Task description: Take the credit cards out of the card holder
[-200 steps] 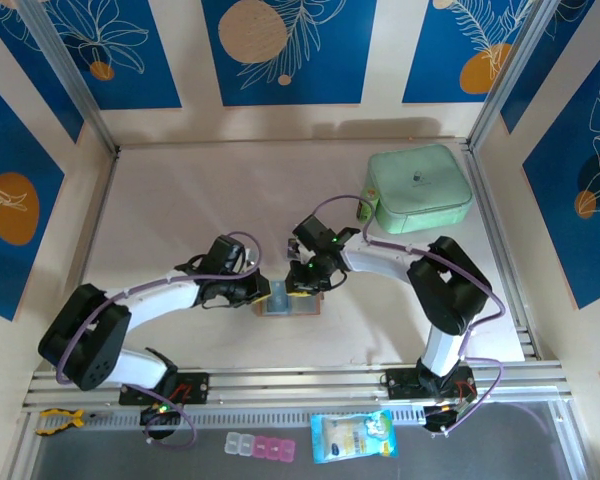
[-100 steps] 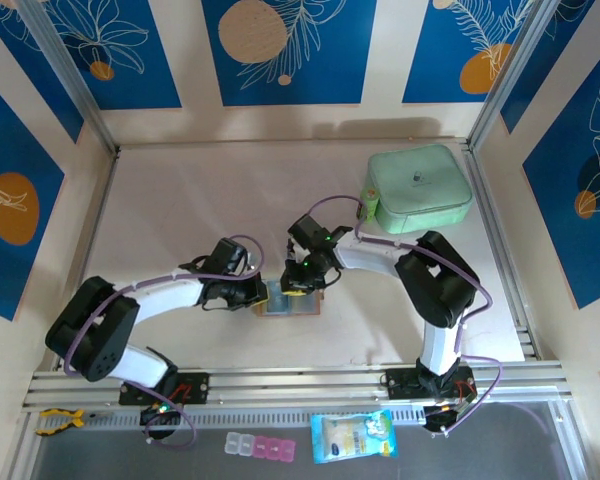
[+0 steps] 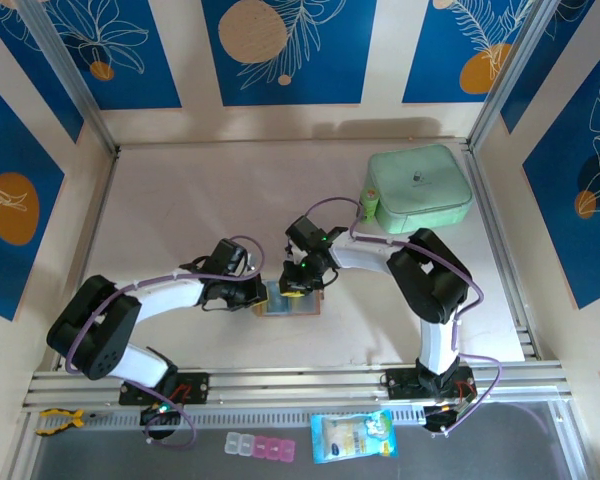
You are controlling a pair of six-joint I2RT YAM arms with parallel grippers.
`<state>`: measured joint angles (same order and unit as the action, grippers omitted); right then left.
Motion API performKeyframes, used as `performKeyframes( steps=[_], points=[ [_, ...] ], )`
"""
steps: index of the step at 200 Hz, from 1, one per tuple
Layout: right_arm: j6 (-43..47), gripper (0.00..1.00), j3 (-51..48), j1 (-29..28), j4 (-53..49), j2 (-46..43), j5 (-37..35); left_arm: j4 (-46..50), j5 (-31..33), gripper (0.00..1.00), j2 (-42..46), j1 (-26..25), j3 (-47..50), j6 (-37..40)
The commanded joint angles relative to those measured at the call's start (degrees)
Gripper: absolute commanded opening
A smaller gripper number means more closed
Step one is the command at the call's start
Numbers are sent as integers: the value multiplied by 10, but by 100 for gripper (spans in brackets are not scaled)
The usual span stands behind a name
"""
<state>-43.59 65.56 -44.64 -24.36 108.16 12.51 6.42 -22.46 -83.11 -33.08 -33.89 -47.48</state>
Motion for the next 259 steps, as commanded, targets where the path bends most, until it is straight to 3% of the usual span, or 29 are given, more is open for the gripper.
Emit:
performKeyframes(
  steps=[1,66,139,189,259],
  points=[
    [-11,18,2,-6,7,14,18,13,8,5,-4,6,15,7],
    [-26,15,-7,-6,39,16,47,2,3,5,-10,6,18,4],
    [5,22,8,-6,-51,2,-38,13,9,6,0,8,19,9],
    [18,22,12,-4,-63,-11,-51,18,9,6,2,8,19,10],
    [3,23,-18,3,-3,-58,1,40,-6,6,11,8,-34,19]
  ],
)
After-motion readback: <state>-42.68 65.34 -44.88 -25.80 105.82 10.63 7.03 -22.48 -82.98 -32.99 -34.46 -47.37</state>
